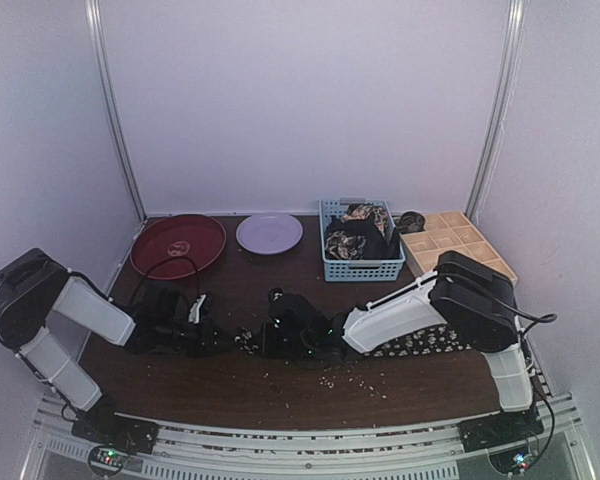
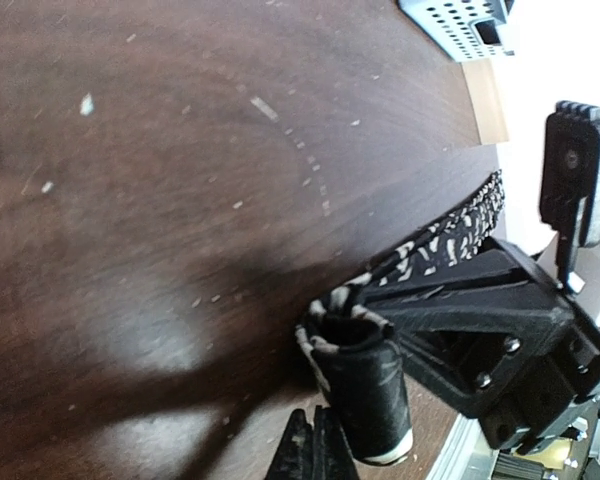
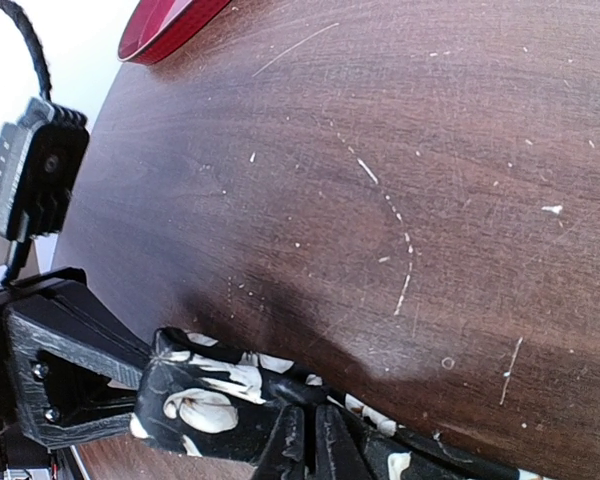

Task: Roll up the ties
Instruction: Roll the tie at the center of the board.

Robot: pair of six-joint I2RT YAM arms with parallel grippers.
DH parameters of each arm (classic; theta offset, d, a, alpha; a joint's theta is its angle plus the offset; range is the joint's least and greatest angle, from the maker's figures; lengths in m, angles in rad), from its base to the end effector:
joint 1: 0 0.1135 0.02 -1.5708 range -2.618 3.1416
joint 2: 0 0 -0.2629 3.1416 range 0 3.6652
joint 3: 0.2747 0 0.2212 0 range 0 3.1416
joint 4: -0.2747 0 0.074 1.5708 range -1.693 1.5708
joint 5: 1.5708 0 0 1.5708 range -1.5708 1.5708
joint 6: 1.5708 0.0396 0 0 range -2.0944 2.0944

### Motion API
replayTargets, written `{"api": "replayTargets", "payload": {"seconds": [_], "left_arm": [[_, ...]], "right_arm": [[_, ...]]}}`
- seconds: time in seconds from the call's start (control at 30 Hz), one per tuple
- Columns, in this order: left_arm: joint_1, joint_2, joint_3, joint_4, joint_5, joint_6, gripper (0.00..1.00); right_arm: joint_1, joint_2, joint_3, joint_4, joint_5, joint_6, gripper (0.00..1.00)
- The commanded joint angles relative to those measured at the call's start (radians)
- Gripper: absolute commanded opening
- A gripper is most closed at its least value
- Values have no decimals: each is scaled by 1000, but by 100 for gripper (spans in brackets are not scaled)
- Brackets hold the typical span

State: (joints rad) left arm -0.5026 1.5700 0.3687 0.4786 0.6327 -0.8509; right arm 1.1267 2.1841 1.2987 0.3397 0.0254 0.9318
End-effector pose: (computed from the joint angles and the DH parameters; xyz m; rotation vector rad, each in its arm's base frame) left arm 0.1921 -0.1323 0.1295 -0.0699 2.5471 -1.3559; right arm 0.1941 0.4056 0.1427 -0.2126 2.3482 1.1214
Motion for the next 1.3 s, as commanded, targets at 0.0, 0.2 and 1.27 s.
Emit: {"api": "replayTargets", "payload": {"seconds": [0.0,0.2,1.27], "left_arm": [[-20,-21,39,35,1,25,0],[-35,-46,70,-26,-32,61,0],[-79,-14,110,-36,-37,78,0]], "right_arm": [[-5,-32,-22,-21,-15,5,8],[-5,-38,-39,9,-39,23,11],[-26,-57,-113,106,-76,78,9]]}}
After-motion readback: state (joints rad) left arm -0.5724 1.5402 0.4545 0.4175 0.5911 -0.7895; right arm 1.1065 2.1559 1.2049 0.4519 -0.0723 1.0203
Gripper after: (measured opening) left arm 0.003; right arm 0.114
